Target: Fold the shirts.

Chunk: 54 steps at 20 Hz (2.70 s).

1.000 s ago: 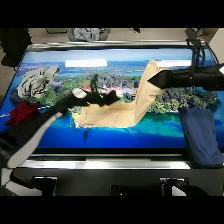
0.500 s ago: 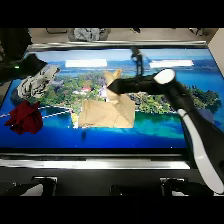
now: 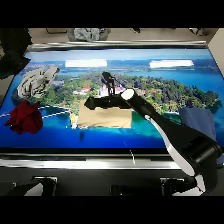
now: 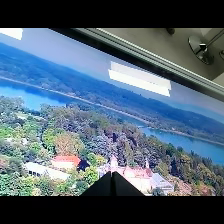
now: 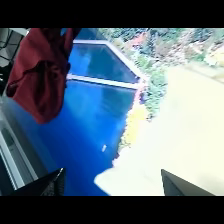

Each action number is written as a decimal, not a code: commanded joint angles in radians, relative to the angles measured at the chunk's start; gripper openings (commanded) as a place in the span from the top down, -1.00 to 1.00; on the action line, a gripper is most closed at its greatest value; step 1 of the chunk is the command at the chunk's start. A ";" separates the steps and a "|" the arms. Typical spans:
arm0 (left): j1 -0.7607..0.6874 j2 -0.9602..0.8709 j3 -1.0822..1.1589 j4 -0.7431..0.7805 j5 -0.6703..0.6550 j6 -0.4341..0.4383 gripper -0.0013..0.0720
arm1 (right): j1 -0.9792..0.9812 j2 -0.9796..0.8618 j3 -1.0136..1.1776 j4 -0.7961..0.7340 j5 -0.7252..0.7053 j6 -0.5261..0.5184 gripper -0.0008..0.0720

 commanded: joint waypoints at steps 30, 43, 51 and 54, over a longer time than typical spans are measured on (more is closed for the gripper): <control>-0.002 0.004 0.000 0.021 -0.081 0.121 0.89 | -0.637 0.113 0.048 -0.291 0.569 -0.003 0.84; -0.002 0.004 0.000 0.081 -0.107 0.190 0.89 | -1.282 0.338 0.251 -0.356 0.806 0.175 0.84; -0.002 0.004 0.000 0.096 -0.107 0.190 0.89 | -1.492 0.383 0.278 -0.354 0.807 0.220 0.84; -0.002 0.004 0.000 0.096 -0.107 0.190 0.89 | -1.558 0.418 0.278 -0.372 0.766 0.262 0.84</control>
